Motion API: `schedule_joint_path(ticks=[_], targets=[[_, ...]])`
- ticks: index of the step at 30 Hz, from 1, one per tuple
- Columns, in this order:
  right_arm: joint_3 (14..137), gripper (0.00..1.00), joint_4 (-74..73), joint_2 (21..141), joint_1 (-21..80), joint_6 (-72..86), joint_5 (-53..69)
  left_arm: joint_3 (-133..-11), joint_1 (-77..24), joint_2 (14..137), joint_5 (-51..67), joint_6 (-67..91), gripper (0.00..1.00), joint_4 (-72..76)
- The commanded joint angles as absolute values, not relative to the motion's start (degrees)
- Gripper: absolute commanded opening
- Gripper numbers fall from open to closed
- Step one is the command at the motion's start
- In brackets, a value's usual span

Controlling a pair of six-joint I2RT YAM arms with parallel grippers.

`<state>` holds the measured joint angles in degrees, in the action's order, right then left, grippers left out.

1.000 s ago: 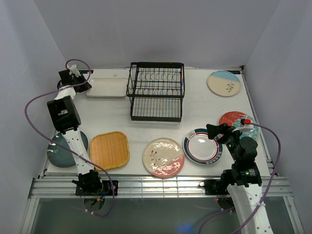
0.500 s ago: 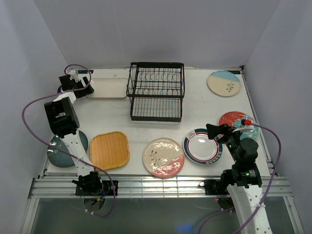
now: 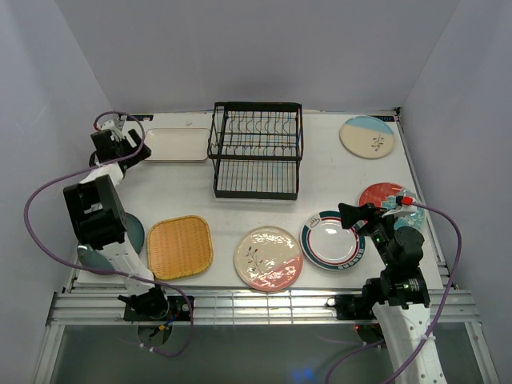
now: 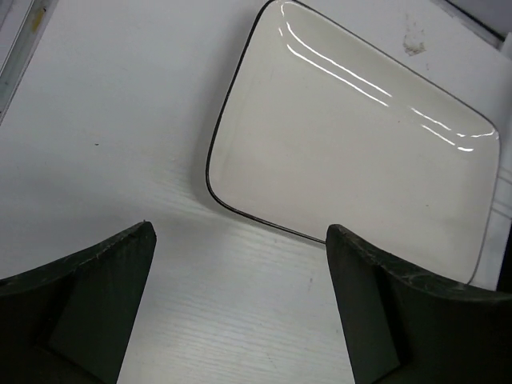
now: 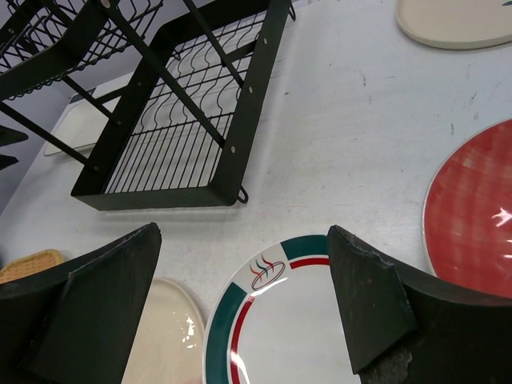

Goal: Load the plates into the dish rack
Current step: Move the plate to the center of the board, then pick up the plate at the center of the board.

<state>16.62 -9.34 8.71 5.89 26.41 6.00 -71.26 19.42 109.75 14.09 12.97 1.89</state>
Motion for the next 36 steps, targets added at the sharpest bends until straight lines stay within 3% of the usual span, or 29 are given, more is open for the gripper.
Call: schedule_joint_path(ticks=[1,6,9,11,12,21,36], targets=[[17.31,0.90,-8.61,8.26,5.98,25.31,5.63,-69.70,19.69,103.01,11.62,19.49,0.98,2.57],[17.23,0.90,-8.44,7.91,5.98,25.49,5.45,-71.72,19.69,100.90,4.58,29.43,0.98,-8.51],[17.05,0.90,-7.91,8.09,6.06,25.75,5.97,-69.71,19.69,98.36,5.18,34.70,0.91,-10.28],[16.96,0.90,-7.65,8.26,6.06,26.01,6.15,-65.58,19.69,95.46,7.11,38.31,0.92,-7.83],[16.88,0.90,-7.47,8.35,5.98,26.02,6.15,-63.91,19.60,94.41,7.64,39.54,0.98,-6.52],[16.70,0.90,-7.38,7.91,5.98,26.37,6.50,-45.72,19.51,82.98,11.95,56.84,0.98,7.47],[16.44,0.90,-6.94,7.82,5.98,26.72,6.59,-50.80,10.82,89.03,1.77,61.87,0.98,1.68]])
